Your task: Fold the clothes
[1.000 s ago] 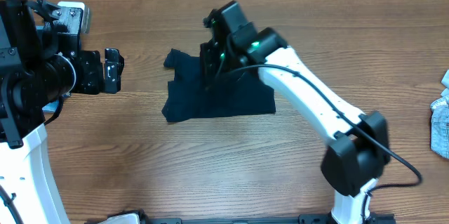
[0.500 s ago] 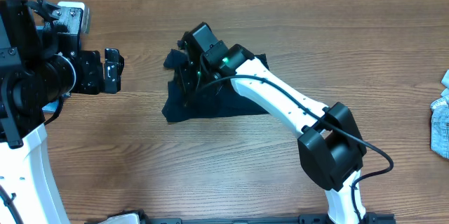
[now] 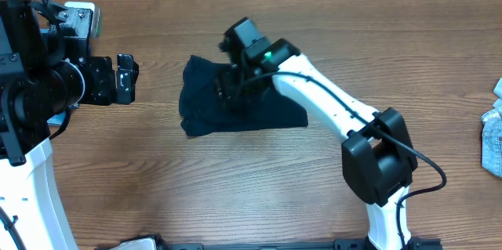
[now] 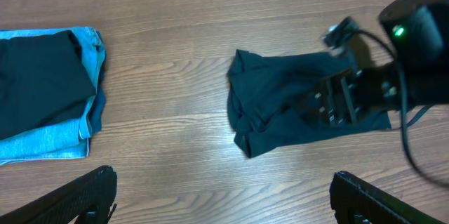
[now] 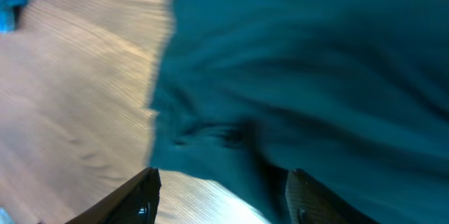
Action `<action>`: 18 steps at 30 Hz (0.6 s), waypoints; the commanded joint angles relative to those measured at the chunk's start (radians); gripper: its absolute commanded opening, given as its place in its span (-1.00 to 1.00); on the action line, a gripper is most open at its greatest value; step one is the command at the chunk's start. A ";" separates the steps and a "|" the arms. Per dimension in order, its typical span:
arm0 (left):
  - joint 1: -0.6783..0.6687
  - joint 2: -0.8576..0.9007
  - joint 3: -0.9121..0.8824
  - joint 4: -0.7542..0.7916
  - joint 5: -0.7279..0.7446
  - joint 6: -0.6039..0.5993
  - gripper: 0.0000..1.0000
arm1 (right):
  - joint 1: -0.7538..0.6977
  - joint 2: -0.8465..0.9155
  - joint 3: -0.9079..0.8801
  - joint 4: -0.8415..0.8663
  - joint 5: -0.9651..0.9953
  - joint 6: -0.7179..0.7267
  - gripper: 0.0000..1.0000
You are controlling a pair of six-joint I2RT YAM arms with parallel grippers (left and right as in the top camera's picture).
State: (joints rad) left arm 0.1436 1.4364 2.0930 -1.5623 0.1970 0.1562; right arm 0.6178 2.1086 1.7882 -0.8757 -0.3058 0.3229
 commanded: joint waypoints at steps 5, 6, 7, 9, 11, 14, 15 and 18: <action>-0.004 0.002 0.002 0.003 -0.006 -0.014 1.00 | -0.029 0.032 -0.008 -0.032 -0.045 -0.115 0.34; -0.004 0.002 0.002 0.003 -0.006 -0.014 1.00 | -0.025 0.044 -0.009 -0.032 -0.049 -0.119 0.33; -0.004 0.002 0.002 0.003 -0.006 -0.014 1.00 | -0.019 0.058 -0.009 -0.035 -0.051 -0.119 0.31; -0.004 0.002 0.002 0.003 -0.006 -0.014 1.00 | -0.009 0.080 -0.009 -0.039 -0.069 -0.119 0.28; -0.004 0.002 0.002 0.003 -0.006 -0.014 1.00 | 0.005 0.093 -0.009 -0.046 -0.081 -0.123 0.25; -0.004 0.002 0.002 0.003 -0.006 -0.014 1.00 | 0.019 0.103 -0.009 -0.057 -0.080 -0.123 0.25; -0.004 0.002 0.002 0.003 -0.006 -0.014 1.00 | 0.023 0.108 -0.009 -0.060 -0.079 -0.123 0.25; -0.004 0.002 0.002 0.003 -0.006 -0.014 1.00 | 0.029 0.126 -0.009 -0.062 -0.074 -0.123 0.22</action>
State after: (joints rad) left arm 0.1436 1.4364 2.0930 -1.5623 0.1967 0.1562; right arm 0.6395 2.2158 1.7779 -0.9379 -0.3698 0.2123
